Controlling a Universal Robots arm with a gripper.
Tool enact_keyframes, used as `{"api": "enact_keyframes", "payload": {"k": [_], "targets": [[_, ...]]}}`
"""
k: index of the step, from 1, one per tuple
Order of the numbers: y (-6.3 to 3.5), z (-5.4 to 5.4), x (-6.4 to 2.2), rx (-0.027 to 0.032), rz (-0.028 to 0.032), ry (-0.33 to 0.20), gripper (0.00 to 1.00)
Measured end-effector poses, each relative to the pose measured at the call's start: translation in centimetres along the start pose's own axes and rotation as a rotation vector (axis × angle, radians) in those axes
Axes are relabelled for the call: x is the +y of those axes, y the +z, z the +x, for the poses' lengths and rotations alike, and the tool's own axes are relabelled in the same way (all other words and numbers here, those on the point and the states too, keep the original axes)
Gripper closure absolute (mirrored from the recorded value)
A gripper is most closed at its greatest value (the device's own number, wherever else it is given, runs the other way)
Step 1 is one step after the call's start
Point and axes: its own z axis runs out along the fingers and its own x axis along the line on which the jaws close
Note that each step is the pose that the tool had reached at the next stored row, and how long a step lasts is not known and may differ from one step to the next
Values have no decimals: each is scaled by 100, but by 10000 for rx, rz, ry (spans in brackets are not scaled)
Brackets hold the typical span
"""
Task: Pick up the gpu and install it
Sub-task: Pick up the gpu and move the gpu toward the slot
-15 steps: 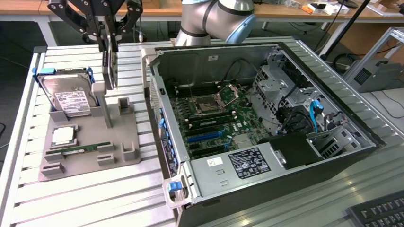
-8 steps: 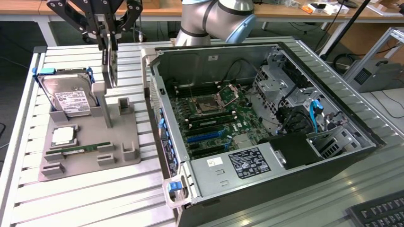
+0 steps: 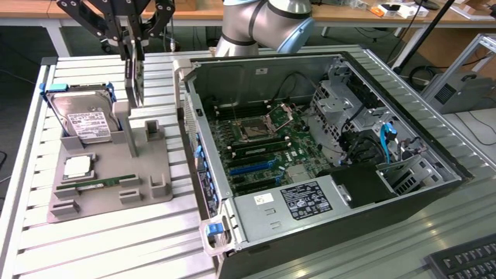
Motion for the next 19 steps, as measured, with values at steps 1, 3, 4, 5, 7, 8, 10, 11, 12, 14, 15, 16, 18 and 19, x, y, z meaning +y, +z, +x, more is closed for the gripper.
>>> {"api": "enact_keyframes", "payload": {"k": [1, 3, 4, 5, 7, 8, 10, 11, 12, 14, 15, 16, 18, 19], "targets": [[-2, 0, 0, 2, -13, 0, 74], [-4, 0, 0, 5, -43, 1, 74], [-6, 0, 1, 6, -55, 2, 74], [-7, 0, 1, 7, -69, 2, 74], [-11, 0, 1, 11, -111, 2, 74], [-12, 0, 1, 13, -133, 3, 74], [-14, 0, 0, 15, -164, 4, 74], [-15, 0, 0, 17, -183, 5, 74], [-16, -1, 0, 18, -198, 5, 74], [-19, -1, 0, 22, -224, 6, 74], [-21, -1, 0, 23, -240, 6, 74], [-23, -1, 0, 24, -251, 7, 74], [-28, -1, 0, 26, -277, 8, 74], [-30, -1, 1, 27, -291, 8, 74]]}}
